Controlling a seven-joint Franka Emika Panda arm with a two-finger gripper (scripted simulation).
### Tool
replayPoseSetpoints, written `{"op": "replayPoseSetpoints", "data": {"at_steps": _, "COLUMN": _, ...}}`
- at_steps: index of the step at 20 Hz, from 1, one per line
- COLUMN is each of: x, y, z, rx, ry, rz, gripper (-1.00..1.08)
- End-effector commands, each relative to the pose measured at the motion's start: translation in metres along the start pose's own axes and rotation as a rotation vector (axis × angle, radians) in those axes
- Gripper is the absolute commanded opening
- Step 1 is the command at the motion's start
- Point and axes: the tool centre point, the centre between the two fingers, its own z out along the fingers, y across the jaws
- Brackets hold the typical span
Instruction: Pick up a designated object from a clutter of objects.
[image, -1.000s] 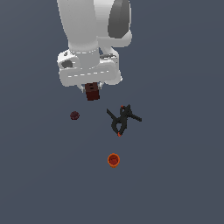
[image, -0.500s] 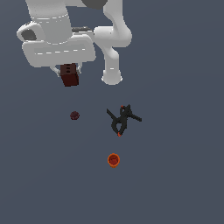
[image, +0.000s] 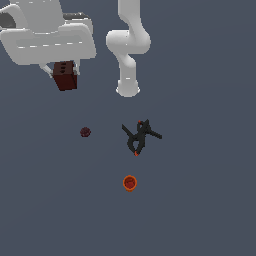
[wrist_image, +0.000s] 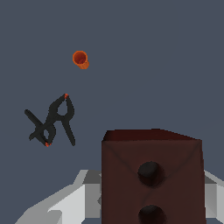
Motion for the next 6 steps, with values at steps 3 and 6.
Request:
{"op": "replayPoseSetpoints", "data": {"at_steps": 3, "x": 0.0006, "y": 0.0031, "z": -0.0041, "rx": -0.001, "ry": 0.001, "rz": -0.001, "gripper": -1.00}}
{"op": "replayPoseSetpoints", "data": {"at_steps": 6, "x": 0.0011, "y": 0.0021, "z": -0.0030, "rx": -0.001, "ry": 0.001, "rz": -0.001, "gripper": -1.00}}
